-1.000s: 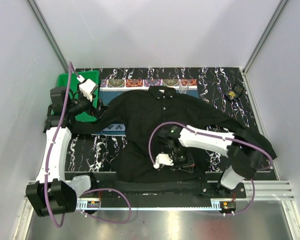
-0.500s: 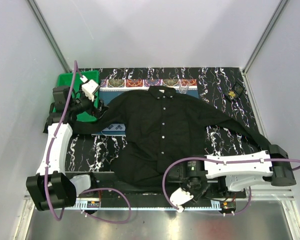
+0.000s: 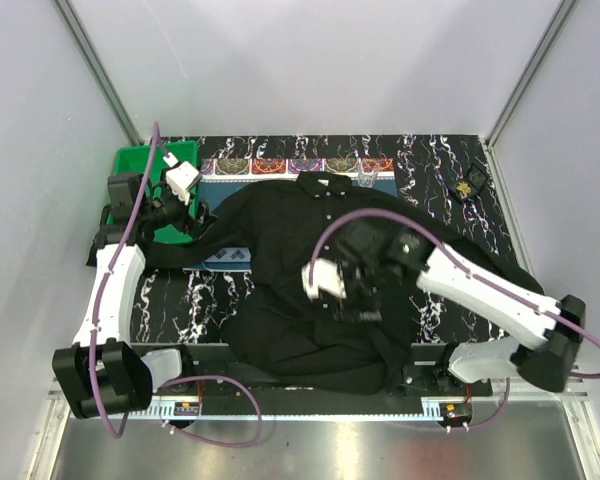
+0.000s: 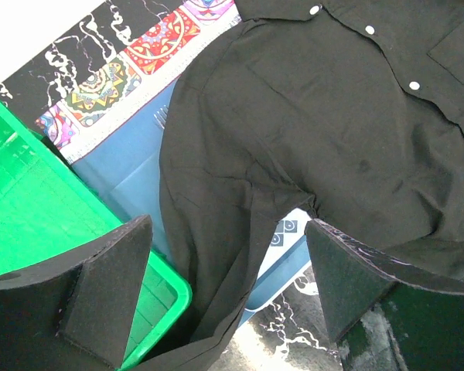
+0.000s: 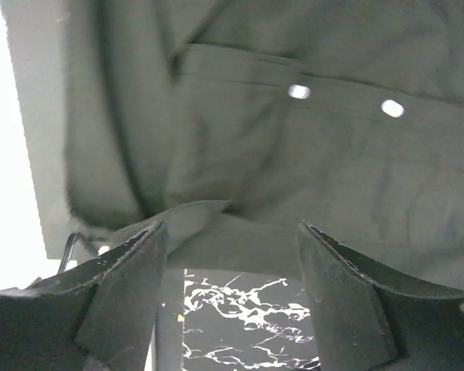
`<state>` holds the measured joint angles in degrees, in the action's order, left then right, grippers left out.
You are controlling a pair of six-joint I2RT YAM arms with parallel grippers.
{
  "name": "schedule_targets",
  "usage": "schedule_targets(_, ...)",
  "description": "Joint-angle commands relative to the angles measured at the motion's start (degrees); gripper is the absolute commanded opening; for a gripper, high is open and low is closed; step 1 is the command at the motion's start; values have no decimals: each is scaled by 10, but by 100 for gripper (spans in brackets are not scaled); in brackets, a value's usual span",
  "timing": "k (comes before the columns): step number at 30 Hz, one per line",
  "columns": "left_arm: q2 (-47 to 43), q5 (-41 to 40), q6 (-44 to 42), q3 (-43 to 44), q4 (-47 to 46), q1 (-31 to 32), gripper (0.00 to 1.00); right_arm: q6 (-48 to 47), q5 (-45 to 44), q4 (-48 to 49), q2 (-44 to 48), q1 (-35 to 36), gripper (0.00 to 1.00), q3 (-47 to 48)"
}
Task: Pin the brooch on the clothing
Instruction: Flatten out the clothes at the center of the board.
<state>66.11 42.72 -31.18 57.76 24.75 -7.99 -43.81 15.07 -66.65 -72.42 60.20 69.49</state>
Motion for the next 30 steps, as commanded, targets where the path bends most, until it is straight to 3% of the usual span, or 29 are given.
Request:
schedule_targets(1, 18, 14, 27, 26, -30, -6, 86, 36, 74, 3, -130, -129, 70, 56)
schedule_targets(5, 28, 17, 34, 39, -32, -10, 86, 39, 101, -63, -228, -170, 60, 106)
schedule_targets(10, 39, 17, 39, 39, -37, -11, 86, 75, 97, -48, -290, -170, 61, 99)
schedule_targets(15, 44, 21, 45, 39, -41, -12, 86, 84, 55, 11, -311, -171, 59, 50)
schedule_targets(24, 50, 20, 45, 43, -45, -15, 86, 80, 58, 46, -341, -169, 53, 14)
schedule_targets(26, 52, 20, 46, 44, -48, -14, 86, 73, 61, 44, -351, -169, 46, 13)
schedule_targets(27, 53, 18, 46, 45, -47, -15, 86, 68, 72, 42, -351, -169, 25, 14)
schedule_targets(30, 50, 15, 45, 44, -46, -16, 86, 31, 114, 1, -322, -164, 0, 18)
